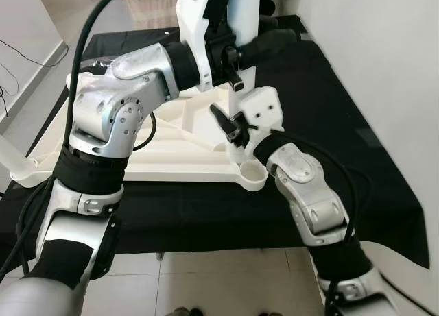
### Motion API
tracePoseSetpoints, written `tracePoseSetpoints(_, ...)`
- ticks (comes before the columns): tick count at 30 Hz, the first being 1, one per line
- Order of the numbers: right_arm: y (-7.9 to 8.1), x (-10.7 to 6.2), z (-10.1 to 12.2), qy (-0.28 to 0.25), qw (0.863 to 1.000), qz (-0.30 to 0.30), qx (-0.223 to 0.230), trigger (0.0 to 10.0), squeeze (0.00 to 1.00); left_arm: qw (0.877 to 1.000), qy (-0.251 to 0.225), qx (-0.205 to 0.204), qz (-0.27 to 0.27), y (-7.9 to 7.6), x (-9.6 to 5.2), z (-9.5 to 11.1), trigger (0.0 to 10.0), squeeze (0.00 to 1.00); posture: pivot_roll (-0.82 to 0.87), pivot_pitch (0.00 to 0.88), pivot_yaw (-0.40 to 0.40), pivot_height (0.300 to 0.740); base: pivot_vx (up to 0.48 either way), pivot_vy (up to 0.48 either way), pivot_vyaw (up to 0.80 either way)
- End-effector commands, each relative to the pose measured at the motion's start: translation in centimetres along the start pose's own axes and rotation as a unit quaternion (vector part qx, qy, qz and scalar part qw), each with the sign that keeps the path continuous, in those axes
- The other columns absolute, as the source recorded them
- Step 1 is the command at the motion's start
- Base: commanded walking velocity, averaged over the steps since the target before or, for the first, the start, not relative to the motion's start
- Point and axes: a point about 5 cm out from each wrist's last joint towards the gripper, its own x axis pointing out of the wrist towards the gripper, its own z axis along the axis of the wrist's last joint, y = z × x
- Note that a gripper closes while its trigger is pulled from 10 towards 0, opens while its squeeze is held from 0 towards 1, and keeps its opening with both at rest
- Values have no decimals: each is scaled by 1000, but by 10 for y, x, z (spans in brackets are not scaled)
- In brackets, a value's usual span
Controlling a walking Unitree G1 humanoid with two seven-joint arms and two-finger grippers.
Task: Building children table
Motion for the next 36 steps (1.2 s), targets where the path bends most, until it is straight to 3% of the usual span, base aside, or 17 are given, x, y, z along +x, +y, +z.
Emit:
tracePoseSetpoints(1,6,4,5,-11,998,60,15,10000,1000,998,-25,-24,-43,-7,3,6,0,0,-21,81,46,740,0,0,0)
tracePoseSetpoints(3,5,4,8,-10,993,114,11,10000,1000,994,-49,-63,-77,-11,1,8,0,0,-23,76,43,740,0,0,0)
tracePoseSetpoints(6,5,4,8,-5,990,140,7,10000,1000,991,-56,-74,-98,-12,-1,9,0,0,-24,72,38,740,0,0,0)
tracePoseSetpoints(7,5,4,7,-1,987,161,14,10000,675,988,-59,-79,-120,-14,-4,9,0,0,-24,72,33,740,0,0,0)
tracePoseSetpoints(8,4,5,5,7,984,173,30,10000,59,984,-63,-84,-145,-17,-7,9,0,0,-24,71,30,740,0,0,0)
tracePoseSetpoints(13,4,8,1,19,979,196,54,10000,0,973,-73,-104,-193,-24,-9,9,0,0,-24,69,26,740,0,0,0)
tracePoseSetpoints(14,5,9,-2,29,976,211,46,10000,0,963,-71,-117,-231,-43,-8,8,0,0,-23,71,23,740,0,0,0)
tracePoseSetpoints(21,2,14,-4,36,973,221,65,9843,0,950,-70,-135,-272,-67,5,2,0,0,-27,73,20,740,0,0,0)
tracePoseSetpoints(22,2,14,-3,36,971,226,72,4314,0,949,-71,-137,-276,-69,8,1,0,0,-28,74,21,740,0,0,0)
tracePoseSetpoints(23,4,14,-3,33,969,233,78,0,0,947,-72,-141,-278,-71,11,0,0,0,-29,74,21,740,0,0,0)
tracePoseSetpoints(29,11,10,0,21,957,273,93,0,0,943,-75,-149,-287,-69,7,2,0,0,-33,77,24,740,0,0,0)
tracePoseSetpoints(36,12,8,0,16,953,282,108,0,0,942,-79,-158,-285,-68,3,4,0,0,-36,81,26,740,0,0,0)
